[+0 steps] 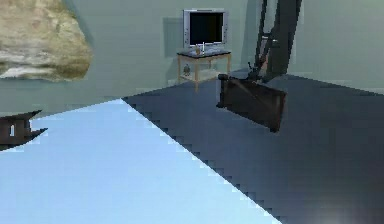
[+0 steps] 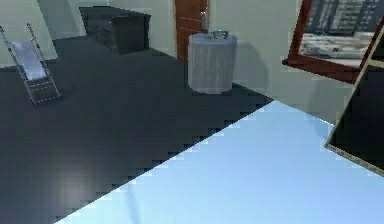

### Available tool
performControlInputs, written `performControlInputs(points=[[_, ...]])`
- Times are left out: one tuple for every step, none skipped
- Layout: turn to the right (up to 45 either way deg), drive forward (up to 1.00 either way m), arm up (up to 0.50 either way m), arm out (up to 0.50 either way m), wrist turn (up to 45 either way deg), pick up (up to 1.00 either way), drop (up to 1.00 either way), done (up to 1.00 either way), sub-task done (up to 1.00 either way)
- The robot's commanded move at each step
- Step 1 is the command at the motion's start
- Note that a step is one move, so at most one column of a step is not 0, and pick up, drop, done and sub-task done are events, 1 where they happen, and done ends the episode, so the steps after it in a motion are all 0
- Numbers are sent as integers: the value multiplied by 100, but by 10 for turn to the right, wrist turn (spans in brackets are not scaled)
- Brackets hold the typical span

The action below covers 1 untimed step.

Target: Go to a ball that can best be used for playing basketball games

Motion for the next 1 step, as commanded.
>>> performControlInputs(points=[[0,100,0,0,0,0,0,0,0]])
